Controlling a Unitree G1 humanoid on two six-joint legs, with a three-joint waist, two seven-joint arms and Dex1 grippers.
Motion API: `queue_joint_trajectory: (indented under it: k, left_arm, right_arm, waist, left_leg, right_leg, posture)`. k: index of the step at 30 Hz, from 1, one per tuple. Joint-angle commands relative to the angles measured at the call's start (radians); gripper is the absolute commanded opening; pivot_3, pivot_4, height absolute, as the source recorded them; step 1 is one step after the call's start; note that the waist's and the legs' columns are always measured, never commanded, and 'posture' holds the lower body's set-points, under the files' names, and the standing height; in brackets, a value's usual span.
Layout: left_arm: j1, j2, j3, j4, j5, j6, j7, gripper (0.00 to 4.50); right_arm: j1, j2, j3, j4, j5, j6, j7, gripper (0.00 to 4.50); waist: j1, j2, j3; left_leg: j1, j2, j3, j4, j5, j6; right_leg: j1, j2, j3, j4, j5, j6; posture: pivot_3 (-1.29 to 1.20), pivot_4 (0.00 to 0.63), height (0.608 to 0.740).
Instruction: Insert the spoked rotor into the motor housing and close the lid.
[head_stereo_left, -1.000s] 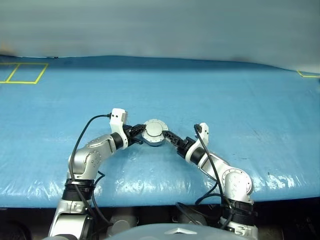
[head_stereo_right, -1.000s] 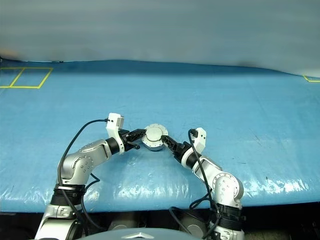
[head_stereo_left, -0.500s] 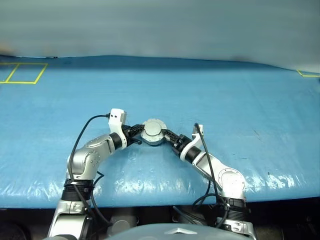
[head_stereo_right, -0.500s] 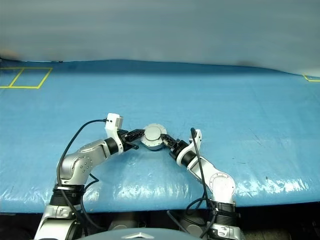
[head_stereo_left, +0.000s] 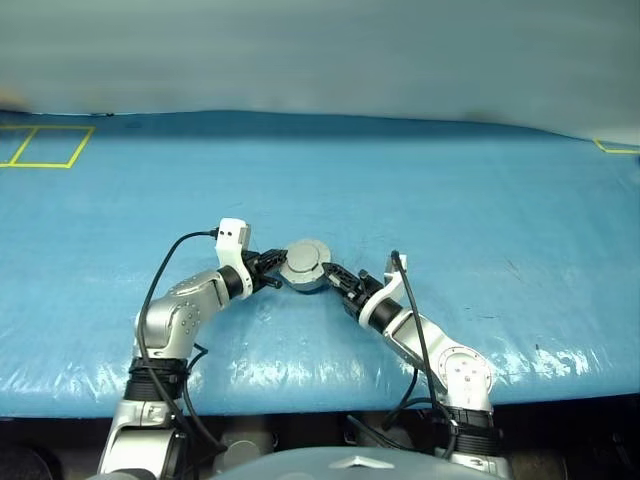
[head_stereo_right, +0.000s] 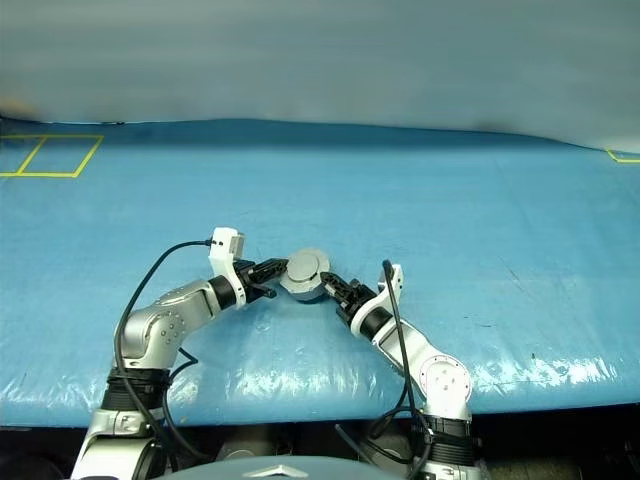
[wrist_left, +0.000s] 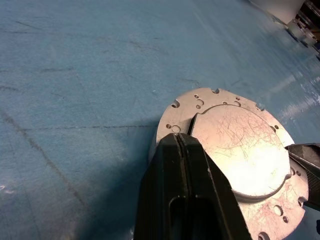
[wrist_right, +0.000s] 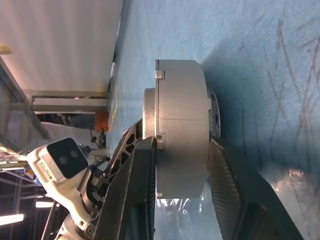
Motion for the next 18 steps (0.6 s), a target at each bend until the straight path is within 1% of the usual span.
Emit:
queue_joint_trajectory:
  k: [1, 5, 8, 9, 10, 11, 12, 13, 18]
  left_arm:
    - [-0.02, -0.027, -0.001, -0.009, -0.017, -0.006, 0.004, 0.0]
    - [-0.025, -0.07, 0.105, -0.014, -0.086, 0.038, 0.059, 0.0]
    - [-0.014, -0.099, 0.196, -0.046, -0.149, 0.071, 0.112, 0.55]
    - [-0.006, -0.107, 0.225, -0.06, -0.173, 0.083, 0.133, 0.88]
    - [0.005, -0.114, 0.258, -0.075, -0.206, 0.097, 0.155, 1.18]
    - [0.014, -0.123, 0.289, -0.087, -0.241, 0.111, 0.173, 1.58]
    - [0.022, -0.13, 0.313, -0.096, -0.271, 0.122, 0.188, 1.84]
    - [0.039, -0.142, 0.341, -0.112, -0.31, 0.132, 0.203, 2.22]
    - [0.115, -0.217, 0.441, -0.158, -0.491, 0.154, 0.295, 3.83]
  right_arm:
    - [0.016, 0.077, 0.061, -0.006, 0.01, 0.009, -0.017, 1.14]
    - [0.015, 0.088, 0.057, -0.007, 0.022, -0.018, -0.027, 1.14]
    - [0.013, 0.095, 0.048, -0.009, 0.047, -0.048, -0.038, 1.14]
    - [0.013, 0.098, 0.043, -0.012, 0.06, -0.06, -0.041, 1.14]
    - [0.012, 0.102, 0.036, -0.015, 0.075, -0.075, -0.045, 1.14]
    - [0.013, 0.108, 0.029, -0.021, 0.089, -0.094, -0.048, 1.14]
    - [0.013, 0.111, 0.024, -0.026, 0.105, -0.11, -0.051, 1.14]
    - [0.011, 0.109, 0.018, -0.032, 0.12, -0.123, -0.054, 1.14]
    - [-0.01, 0.09, 0.007, -0.06, 0.177, -0.176, -0.063, 1.14]
  waist:
    - [0.0, 0.0, 0.0]
    - [-0.006, -0.001, 0.001]
    - [-0.01, -0.001, 0.001]
    - [-0.011, -0.001, 0.001]
    - [-0.011, -0.001, 0.001]
    - [-0.011, -0.001, 0.001]
    - [-0.01, -0.001, 0.001]
    - [-0.01, -0.001, 0.001]
    - [-0.003, -0.003, 0.002]
  left_leg:
    - [0.0, 0.0, 0.0, 0.0, 0.0, 0.0]
    - [-0.003, 0.0, 0.0, 0.0, 0.0, 0.0]
    - [-0.009, 0.0, 0.001, 0.0, 0.0, 0.0]
    - [-0.011, 0.001, 0.001, 0.001, 0.001, 0.0]
    - [-0.011, 0.001, 0.0, 0.0, 0.001, -0.001]
    - [-0.011, 0.001, 0.0, 0.0, 0.001, -0.001]
    - [-0.012, 0.001, 0.0, 0.0, 0.001, -0.001]
    - [-0.012, 0.001, 0.0, 0.0, 0.001, -0.001]
    - [-0.015, 0.0, 0.0, 0.003, 0.0, 0.001]
  right_leg:
    - [0.0, 0.0, 0.0, 0.0, 0.0, 0.0]
    - [-0.004, 0.001, 0.001, 0.0, 0.0, 0.0]
    - [-0.01, 0.002, 0.001, 0.002, 0.002, 0.002]
    - [-0.011, 0.002, 0.001, 0.003, 0.004, 0.006]
    - [-0.012, 0.003, 0.001, 0.003, 0.004, 0.006]
    - [-0.012, 0.003, 0.001, 0.003, 0.004, 0.006]
    - [-0.012, 0.003, 0.001, 0.003, 0.004, 0.006]
    - [-0.012, 0.003, 0.001, 0.003, 0.004, 0.006]
    - [-0.012, 0.002, 0.001, 0.001, 0.004, 0.008]
  posture:
    - [0.0, 0.15, 0.74]
    - [0.0, 0.15, 0.74]
    - [0.0, 0.15, 0.74]
    - [0.0, 0.15, 0.74]
    - [0.0, 0.15, 0.74]
    - [0.0, 0.15, 0.74]
    - [0.0, 0.15, 0.74]
    - [0.0, 0.15, 0.74]
    - [0.0, 0.15, 0.74]
